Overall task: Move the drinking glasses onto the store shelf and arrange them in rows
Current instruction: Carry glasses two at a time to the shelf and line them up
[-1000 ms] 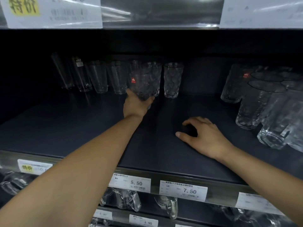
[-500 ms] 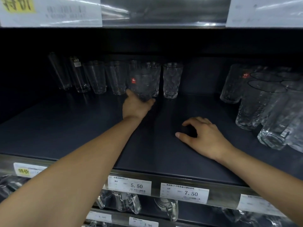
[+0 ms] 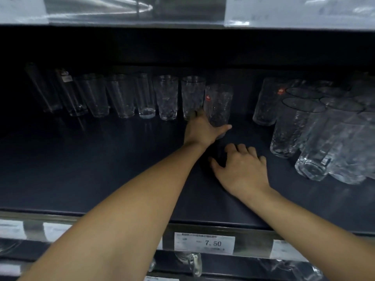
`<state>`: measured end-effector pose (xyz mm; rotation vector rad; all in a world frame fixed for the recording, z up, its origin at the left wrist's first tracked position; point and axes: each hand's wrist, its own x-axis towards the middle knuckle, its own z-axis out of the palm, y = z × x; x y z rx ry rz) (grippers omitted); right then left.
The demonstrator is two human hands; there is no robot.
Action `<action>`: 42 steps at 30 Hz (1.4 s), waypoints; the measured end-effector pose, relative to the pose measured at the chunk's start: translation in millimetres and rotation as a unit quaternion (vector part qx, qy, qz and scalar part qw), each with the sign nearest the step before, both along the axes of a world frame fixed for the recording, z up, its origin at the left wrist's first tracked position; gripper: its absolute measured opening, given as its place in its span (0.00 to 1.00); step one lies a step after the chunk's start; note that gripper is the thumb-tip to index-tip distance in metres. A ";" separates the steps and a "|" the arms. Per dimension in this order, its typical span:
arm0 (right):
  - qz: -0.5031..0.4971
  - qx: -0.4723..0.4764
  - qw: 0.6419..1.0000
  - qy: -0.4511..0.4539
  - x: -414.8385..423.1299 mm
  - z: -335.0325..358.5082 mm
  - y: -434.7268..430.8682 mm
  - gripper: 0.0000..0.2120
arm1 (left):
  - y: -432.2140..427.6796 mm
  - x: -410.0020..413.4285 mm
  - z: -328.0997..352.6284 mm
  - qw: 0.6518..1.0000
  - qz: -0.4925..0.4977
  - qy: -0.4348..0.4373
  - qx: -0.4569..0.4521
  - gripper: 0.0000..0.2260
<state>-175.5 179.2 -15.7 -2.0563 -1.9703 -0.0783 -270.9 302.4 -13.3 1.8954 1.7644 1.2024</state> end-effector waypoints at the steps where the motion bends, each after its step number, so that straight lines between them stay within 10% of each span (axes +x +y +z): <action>1: 0.001 -0.003 1.000 -0.003 0.3 0.0 0.2 0.28 | 4.3 3.5 -0.9 1.000 0.001 -0.008 -0.001 0.42; 10: 0.010 -0.018 1.000 0.003 0.8 0.6 3.8 0.28 | 29.9 17.3 0.0 0.997 -0.014 -0.075 0.002 0.33; 20: 0.192 -0.075 0.978 0.033 66.9 -1.7 4.4 0.32 | 45.0 23.3 1.3 1.000 -0.017 -0.002 0.023 0.33; 42: 0.190 -0.027 0.980 0.049 65.3 -8.1 7.7 0.40 | 46.2 33.9 6.1 0.989 0.073 0.127 0.033 0.29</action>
